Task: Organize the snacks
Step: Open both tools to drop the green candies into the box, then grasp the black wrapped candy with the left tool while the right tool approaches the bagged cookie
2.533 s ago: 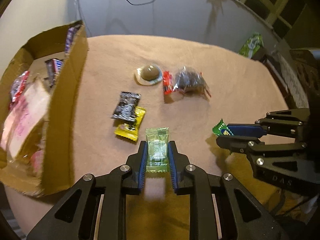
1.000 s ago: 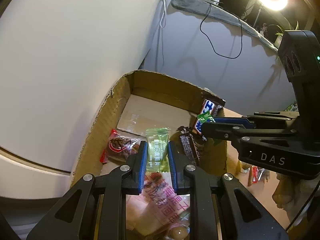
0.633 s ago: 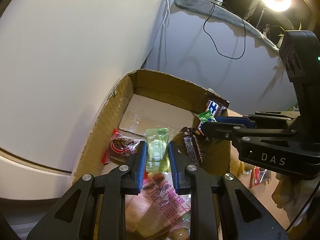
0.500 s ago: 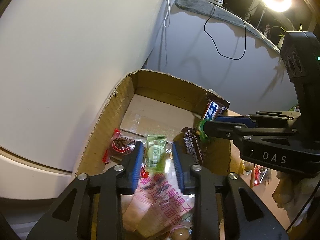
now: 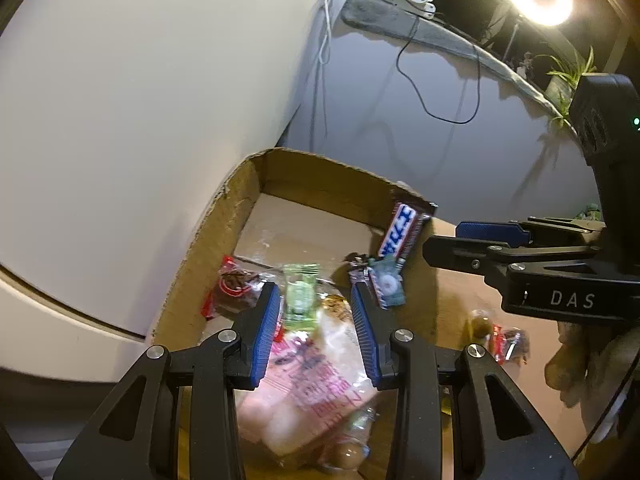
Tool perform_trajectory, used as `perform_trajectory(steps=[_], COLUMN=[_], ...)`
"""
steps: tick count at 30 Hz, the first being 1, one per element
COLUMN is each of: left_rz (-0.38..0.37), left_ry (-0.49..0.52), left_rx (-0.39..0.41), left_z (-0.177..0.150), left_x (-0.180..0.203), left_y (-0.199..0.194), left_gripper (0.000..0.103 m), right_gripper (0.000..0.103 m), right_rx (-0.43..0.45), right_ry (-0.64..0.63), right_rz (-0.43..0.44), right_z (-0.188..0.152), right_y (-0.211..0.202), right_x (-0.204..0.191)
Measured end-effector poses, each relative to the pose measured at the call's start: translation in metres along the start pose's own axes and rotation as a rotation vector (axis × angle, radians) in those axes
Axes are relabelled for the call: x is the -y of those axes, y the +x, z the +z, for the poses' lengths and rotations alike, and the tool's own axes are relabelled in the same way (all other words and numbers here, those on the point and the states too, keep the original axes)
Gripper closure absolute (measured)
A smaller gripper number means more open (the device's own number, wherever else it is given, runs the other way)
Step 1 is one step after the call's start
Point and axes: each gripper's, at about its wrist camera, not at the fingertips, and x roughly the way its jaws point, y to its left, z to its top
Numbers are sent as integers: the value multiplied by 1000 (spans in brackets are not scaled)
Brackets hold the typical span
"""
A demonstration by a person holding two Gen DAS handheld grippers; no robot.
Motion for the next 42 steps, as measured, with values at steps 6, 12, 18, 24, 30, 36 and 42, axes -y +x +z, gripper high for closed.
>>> perform_trajectory(steps=[6, 12, 18, 24, 30, 36, 42], left_rz=[-41, -103, -162, -208, -205, -185, -137], left_ry=[30, 77, 121, 186, 236, 253, 275], left_rx=[3, -16, -51, -106, -164, -209, -247], left_z=[-8, -23, -38, -51, -60, -60, -61], left_x=[20, 49, 80, 114, 135, 140, 144], left_y=[-10, -16, -15, -3, 19, 40, 61], left_gripper=[67, 67, 67, 67, 67, 67, 67], right_gripper=[50, 50, 35, 35, 35, 35, 35], right_rx=[37, 62, 26, -47, -125, -176, -198], right_ry=[4, 42, 56, 44, -36, -133, -178], right_rz=[-31, -43, -91, -110, -96, -100, -83], right_z=[-15, -36, -62, -93, -113, -125, -128], right_y=[-26, -50, -61, -56, -41, -25, -17], right_x=[19, 49, 82, 104, 107, 101, 103])
